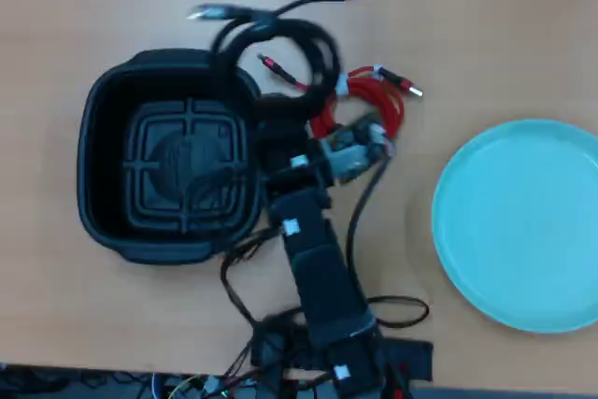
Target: Put a black charging cable in a black bowl and put a red charging cable in a green bowl
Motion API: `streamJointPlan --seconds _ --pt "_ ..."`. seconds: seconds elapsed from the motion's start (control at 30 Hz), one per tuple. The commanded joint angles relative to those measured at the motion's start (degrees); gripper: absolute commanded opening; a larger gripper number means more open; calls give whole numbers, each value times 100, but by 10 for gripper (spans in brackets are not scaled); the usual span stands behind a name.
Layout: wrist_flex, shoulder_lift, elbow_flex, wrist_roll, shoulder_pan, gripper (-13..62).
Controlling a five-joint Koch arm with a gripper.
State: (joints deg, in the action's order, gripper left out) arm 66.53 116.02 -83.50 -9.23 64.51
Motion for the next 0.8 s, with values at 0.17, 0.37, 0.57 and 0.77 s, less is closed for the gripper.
streamJointPlan --seconds 0.17,0.37,0.57,0.77 --pt "-817 -527 1134 -26 -1406 -69" --pt "-914 -844 984 -26 -2373 -69" --pt "-914 -1002 492 -26 -2936 -69" --pt "-923 -1002 141 -53 -3305 -69"
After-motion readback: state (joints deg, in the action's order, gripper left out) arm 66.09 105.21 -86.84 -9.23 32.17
